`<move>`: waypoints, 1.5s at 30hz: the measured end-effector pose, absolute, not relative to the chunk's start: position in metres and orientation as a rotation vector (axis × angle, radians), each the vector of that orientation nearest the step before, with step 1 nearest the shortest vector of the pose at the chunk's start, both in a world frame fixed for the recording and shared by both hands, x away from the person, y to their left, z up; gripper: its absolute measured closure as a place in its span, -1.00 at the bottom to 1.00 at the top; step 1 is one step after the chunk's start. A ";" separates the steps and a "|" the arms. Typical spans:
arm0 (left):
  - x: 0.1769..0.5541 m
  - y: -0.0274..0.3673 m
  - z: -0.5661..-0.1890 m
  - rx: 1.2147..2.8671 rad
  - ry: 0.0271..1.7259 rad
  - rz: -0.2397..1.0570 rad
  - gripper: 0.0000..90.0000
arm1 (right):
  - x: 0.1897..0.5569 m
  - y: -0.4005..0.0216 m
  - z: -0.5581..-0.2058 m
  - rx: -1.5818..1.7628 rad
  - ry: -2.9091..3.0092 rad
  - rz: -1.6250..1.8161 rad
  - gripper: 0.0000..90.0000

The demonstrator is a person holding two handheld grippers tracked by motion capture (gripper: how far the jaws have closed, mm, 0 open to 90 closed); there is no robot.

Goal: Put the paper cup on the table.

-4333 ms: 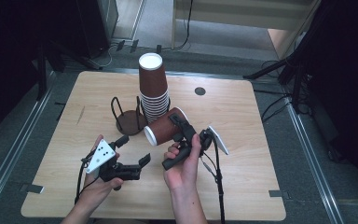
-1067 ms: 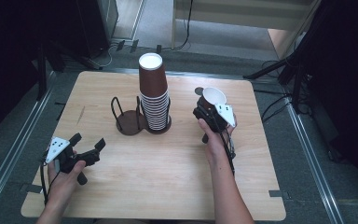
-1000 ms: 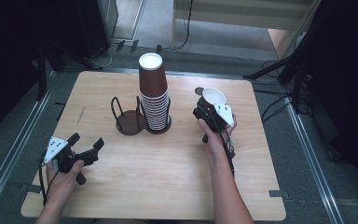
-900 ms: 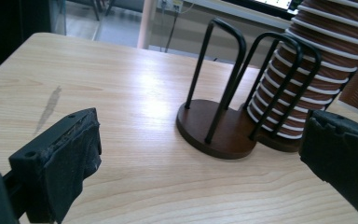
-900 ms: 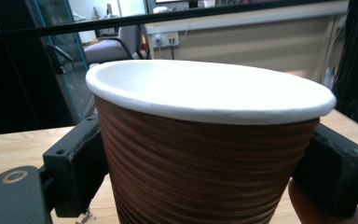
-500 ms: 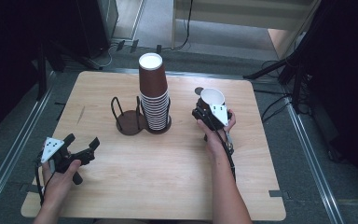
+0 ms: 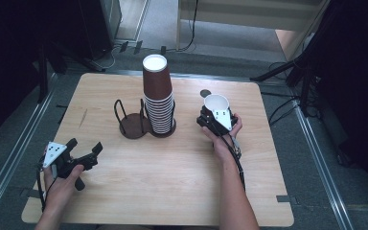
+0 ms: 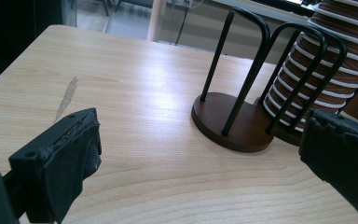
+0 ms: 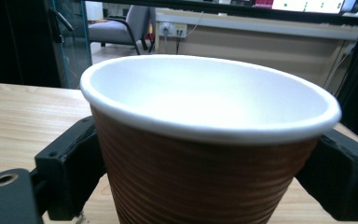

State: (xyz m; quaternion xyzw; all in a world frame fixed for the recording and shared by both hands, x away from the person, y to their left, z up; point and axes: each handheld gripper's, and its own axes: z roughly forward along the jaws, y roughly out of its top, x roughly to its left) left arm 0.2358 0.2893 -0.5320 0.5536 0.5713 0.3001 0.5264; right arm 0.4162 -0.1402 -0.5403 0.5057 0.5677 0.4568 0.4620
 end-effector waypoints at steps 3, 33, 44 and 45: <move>0.235 0.289 -0.533 1.330 1.365 0.715 -1.00 | 0.416 -0.141 -0.540 1.264 1.398 1.138 -0.88; 0.216 0.305 -0.542 1.328 1.406 0.731 -1.00 | 0.339 -0.189 -0.522 1.216 1.454 1.310 -1.00; 0.199 0.318 -0.545 1.351 1.411 0.754 -1.00 | 0.302 -0.224 -0.528 1.243 1.431 1.311 -1.00; 0.198 0.319 -0.545 1.356 1.409 0.756 -1.00 | 0.299 -0.227 -0.529 1.248 1.427 1.315 -1.00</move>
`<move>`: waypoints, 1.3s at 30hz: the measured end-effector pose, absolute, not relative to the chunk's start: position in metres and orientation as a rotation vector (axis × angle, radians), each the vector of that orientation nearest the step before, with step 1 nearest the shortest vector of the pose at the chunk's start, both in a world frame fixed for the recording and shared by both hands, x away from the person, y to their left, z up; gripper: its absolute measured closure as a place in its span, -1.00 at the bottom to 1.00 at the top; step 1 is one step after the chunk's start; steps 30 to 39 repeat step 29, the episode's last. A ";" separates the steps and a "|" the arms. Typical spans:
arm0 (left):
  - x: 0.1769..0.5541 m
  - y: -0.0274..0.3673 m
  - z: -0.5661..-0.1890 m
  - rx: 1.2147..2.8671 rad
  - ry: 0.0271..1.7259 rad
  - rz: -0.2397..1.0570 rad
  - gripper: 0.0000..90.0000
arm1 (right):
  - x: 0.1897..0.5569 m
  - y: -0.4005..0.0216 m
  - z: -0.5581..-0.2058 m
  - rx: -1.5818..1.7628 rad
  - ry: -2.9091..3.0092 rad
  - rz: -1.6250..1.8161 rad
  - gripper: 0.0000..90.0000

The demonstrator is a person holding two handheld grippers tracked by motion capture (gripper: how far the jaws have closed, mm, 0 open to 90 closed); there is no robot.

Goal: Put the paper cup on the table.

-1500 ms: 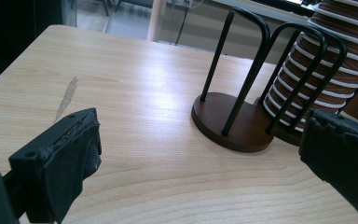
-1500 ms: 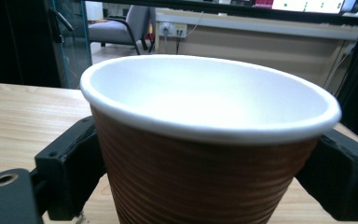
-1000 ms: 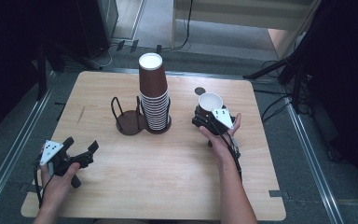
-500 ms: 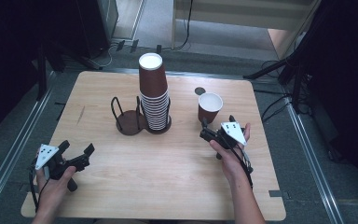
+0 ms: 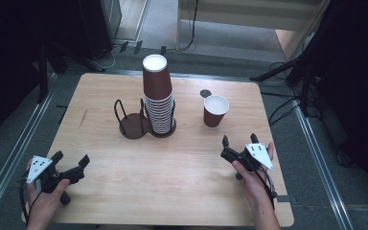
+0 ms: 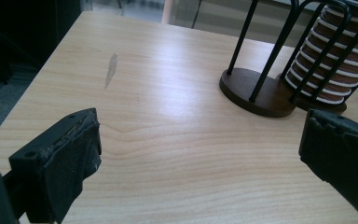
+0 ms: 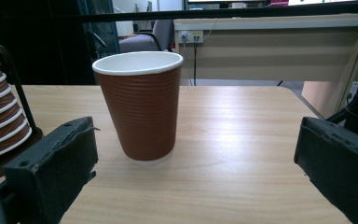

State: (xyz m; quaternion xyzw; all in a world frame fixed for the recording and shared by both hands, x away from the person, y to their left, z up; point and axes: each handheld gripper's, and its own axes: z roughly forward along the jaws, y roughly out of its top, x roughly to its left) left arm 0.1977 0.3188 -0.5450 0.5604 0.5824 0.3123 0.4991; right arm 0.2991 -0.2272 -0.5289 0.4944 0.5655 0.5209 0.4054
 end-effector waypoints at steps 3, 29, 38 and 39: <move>0.194 0.321 -0.546 1.369 1.408 0.760 -1.00 | 0.291 -0.235 -0.531 1.260 1.416 1.312 -1.00; 0.187 0.320 -0.549 1.454 1.404 0.758 -1.00 | 0.199 -0.280 -0.544 1.302 1.587 1.140 -1.00; 0.187 0.320 -0.549 1.454 1.404 0.758 -1.00 | 0.199 -0.280 -0.544 1.302 1.587 1.140 -1.00; 0.187 0.320 -0.549 1.454 1.404 0.758 -1.00 | 0.199 -0.280 -0.544 1.302 1.587 1.140 -1.00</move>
